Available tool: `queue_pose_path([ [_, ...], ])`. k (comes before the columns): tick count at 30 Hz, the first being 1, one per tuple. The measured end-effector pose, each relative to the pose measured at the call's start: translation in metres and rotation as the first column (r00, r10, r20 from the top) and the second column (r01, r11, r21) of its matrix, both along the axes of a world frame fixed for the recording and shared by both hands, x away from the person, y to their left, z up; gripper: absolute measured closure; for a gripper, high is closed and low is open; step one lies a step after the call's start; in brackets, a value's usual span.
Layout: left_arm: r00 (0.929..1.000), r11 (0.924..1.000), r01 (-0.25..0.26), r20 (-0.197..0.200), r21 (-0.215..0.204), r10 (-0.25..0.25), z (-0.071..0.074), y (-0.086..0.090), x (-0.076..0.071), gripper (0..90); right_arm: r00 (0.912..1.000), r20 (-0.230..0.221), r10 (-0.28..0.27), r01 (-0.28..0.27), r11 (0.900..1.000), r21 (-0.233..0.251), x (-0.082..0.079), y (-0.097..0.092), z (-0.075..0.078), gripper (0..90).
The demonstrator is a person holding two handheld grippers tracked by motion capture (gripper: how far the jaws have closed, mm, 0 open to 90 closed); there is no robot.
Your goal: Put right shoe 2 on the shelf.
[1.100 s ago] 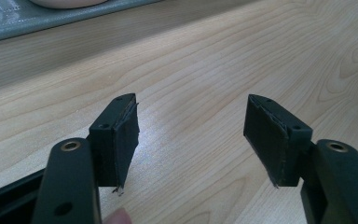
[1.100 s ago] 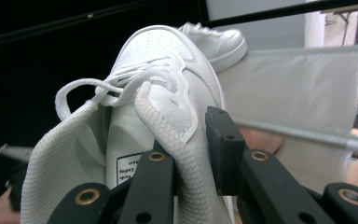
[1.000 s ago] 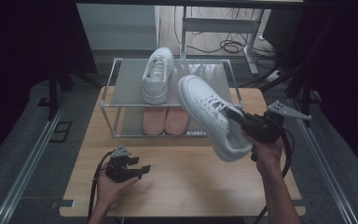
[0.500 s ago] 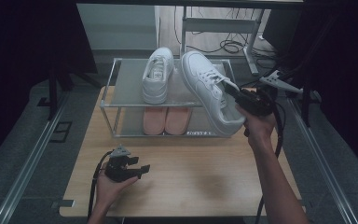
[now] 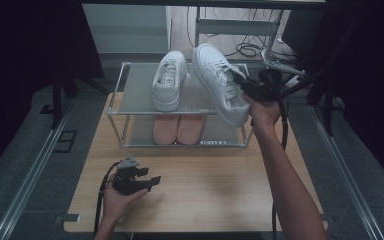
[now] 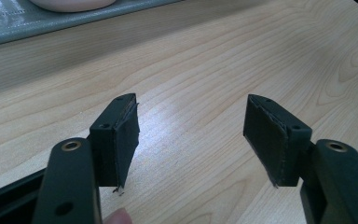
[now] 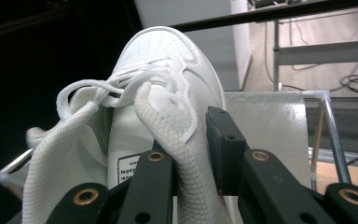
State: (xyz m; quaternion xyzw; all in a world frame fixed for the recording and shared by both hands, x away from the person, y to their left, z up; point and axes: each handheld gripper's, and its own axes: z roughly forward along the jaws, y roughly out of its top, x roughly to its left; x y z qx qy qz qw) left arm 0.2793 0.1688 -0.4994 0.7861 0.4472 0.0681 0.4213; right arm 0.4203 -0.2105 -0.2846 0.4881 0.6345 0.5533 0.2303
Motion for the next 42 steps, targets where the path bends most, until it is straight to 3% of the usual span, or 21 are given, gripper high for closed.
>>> queue_pose_path([
  [17, 1.0000, 0.9999, -0.002, -0.003, -0.010, 0.002, -0.001, 0.002, 0.001, 36.4, 0.9891, -0.105, -0.103, 0.102, 0.9946, -0.021, 0.048, 0.032, -0.003, 78.8],
  [23, 0.9998, 0.9999, 0.014, -0.011, -0.008, -0.014, -0.002, -0.003, 0.002, 36.4, 0.9794, -0.132, -0.153, 0.145, 0.9874, -0.063, 0.066, 0.046, -0.003, 78.7],
  [33, 1.0000, 0.9998, 0.003, 0.000, -0.018, -0.003, -0.001, 0.002, 0.002, 36.4, 0.9582, -0.205, -0.200, 0.196, 0.9798, -0.041, 0.096, 0.063, -0.013, 78.3],
  [42, 1.0000, 0.9998, 0.007, -0.006, -0.016, -0.007, -0.002, 0.001, 0.002, 36.4, 0.9422, -0.243, -0.230, 0.221, 0.9731, -0.067, 0.111, 0.074, -0.023, 77.3],
])
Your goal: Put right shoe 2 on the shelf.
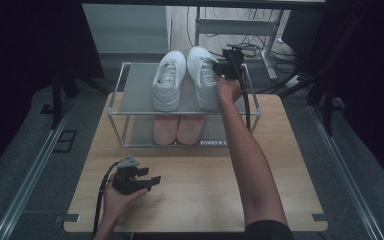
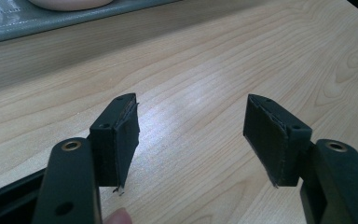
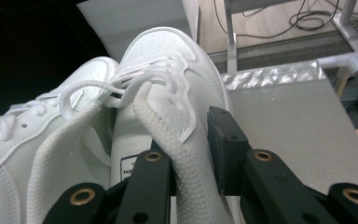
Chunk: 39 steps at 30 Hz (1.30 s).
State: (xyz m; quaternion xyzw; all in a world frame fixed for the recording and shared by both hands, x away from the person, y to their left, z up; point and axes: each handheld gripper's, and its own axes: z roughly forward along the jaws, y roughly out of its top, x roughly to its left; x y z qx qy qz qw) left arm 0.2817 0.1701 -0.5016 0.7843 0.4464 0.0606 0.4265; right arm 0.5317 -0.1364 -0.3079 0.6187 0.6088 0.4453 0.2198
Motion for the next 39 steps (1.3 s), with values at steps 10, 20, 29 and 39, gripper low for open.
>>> queue_pose_path([
  [10, 1.0000, 1.0000, -0.007, 0.004, 0.005, 0.007, 0.000, 0.002, 0.000, 36.5, 0.9989, -0.033, 0.032, -0.032, 0.9995, 0.003, 0.007, -0.004, -0.007, 70.0],
  [20, 0.9999, 0.9999, -0.012, 0.010, 0.005, 0.012, 0.002, 0.003, -0.002, 36.5, 0.9939, 0.041, 0.103, -0.105, 0.9931, 0.052, -0.006, -0.012, 0.011, 55.5],
  [29, 0.9998, 0.9998, -0.010, 0.017, 0.014, 0.010, 0.004, 0.000, -0.004, 36.5, 0.9816, 0.094, 0.167, -0.163, 0.9855, -0.048, -0.034, -0.033, 0.025, 65.3],
  [39, 0.9999, 0.9998, -0.007, 0.013, 0.021, 0.007, 0.002, -0.001, -0.003, 36.5, 0.9641, 0.101, 0.245, -0.240, 0.9687, -0.064, -0.056, -0.066, 0.010, 80.4],
])
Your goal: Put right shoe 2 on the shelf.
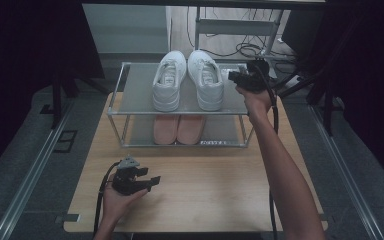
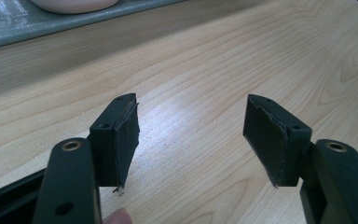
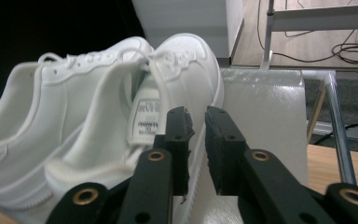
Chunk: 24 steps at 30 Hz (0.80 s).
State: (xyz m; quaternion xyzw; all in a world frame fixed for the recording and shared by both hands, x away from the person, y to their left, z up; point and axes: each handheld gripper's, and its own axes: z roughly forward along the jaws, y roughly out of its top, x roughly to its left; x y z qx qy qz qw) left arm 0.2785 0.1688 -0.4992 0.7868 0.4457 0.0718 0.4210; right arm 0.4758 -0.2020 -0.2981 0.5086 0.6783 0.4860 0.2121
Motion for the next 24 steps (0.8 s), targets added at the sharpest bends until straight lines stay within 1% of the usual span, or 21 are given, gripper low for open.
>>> queue_pose_path([
  [4, 1.0000, 1.0000, 0.001, 0.000, 0.004, -0.001, 0.000, 0.000, 0.000, 36.5, 0.9997, -0.003, 0.025, -0.025, 0.9996, -0.013, -0.008, -0.009, -0.010, 83.9],
  [6, 1.0000, 1.0000, 0.001, -0.002, 0.006, -0.001, 0.000, -0.001, 0.000, 36.5, 0.9992, -0.004, 0.040, -0.040, 0.9985, -0.037, -0.012, -0.013, -0.017, 85.6],
  [9, 1.0000, 1.0000, 0.003, -0.002, 0.009, -0.003, 0.000, -0.002, -0.001, 36.5, 0.9986, -0.008, 0.051, -0.052, 0.9973, -0.053, -0.016, -0.016, -0.024, 87.3],
  [17, 1.0000, 1.0000, 0.001, -0.007, 0.008, -0.001, 0.000, -0.003, -0.001, 36.5, 0.9964, -0.033, 0.077, -0.079, 0.9952, -0.058, -0.023, -0.021, -0.041, 89.8],
  [18, 1.0000, 1.0000, 0.001, -0.007, 0.008, -0.001, 0.000, -0.003, -0.001, 36.4, 0.9964, -0.033, 0.077, -0.079, 0.9952, -0.058, -0.023, -0.021, -0.041, 89.8],
  [19, 1.0000, 1.0000, 0.001, -0.008, 0.009, -0.001, 0.000, -0.003, -0.001, 36.4, 0.9950, -0.043, 0.090, -0.092, 0.9945, -0.050, -0.023, -0.021, -0.044, 89.9],
  [21, 1.0000, 1.0000, 0.002, -0.009, 0.008, -0.002, -0.001, -0.003, -0.001, 36.5, 0.9937, -0.047, 0.102, -0.104, 0.9937, -0.042, -0.023, -0.020, -0.046, 89.9],
  [24, 1.0000, 1.0000, 0.002, -0.009, 0.008, -0.002, -0.001, -0.003, -0.001, 36.4, 0.9922, -0.051, 0.114, -0.116, 0.9923, -0.045, -0.025, -0.018, -0.049, 89.9],
])
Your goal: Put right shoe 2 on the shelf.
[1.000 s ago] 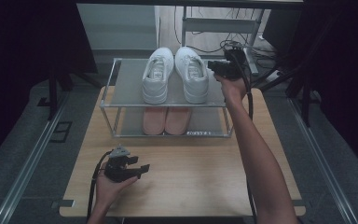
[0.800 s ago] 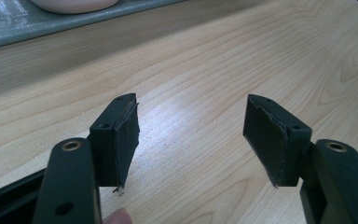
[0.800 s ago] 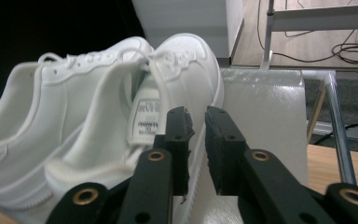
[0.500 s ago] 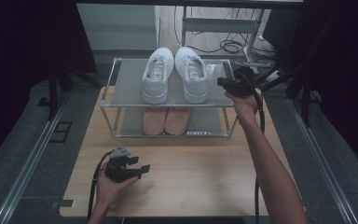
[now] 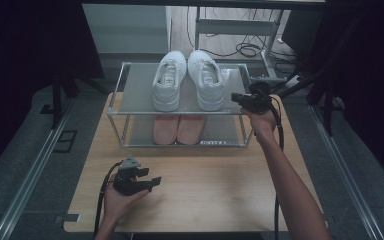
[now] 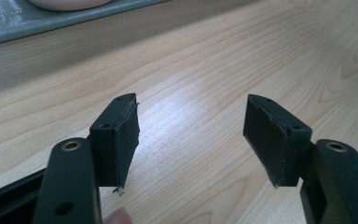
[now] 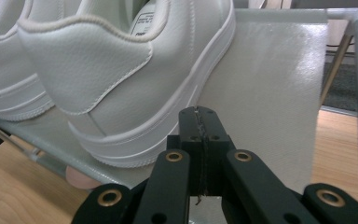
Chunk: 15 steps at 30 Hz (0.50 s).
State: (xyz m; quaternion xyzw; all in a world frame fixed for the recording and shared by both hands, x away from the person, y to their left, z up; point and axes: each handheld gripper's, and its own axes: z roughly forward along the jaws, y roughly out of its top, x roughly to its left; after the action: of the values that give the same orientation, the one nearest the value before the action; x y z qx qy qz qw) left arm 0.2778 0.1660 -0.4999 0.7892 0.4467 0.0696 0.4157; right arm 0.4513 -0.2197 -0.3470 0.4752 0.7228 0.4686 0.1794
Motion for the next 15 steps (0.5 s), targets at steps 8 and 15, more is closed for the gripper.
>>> queue_pose_path([
  [8, 1.0000, 1.0000, 0.002, 0.000, 0.005, -0.002, 0.000, -0.001, 0.000, 36.4, 0.9996, -0.002, 0.027, -0.027, 0.9994, -0.021, -0.001, 0.017, -0.006, 89.9],
  [15, 1.0000, 1.0000, 0.002, -0.001, 0.006, -0.002, -0.001, -0.001, 0.001, 36.4, 0.9998, 0.015, 0.015, -0.015, 0.9995, -0.028, -0.004, 0.029, -0.006, 89.9],
])
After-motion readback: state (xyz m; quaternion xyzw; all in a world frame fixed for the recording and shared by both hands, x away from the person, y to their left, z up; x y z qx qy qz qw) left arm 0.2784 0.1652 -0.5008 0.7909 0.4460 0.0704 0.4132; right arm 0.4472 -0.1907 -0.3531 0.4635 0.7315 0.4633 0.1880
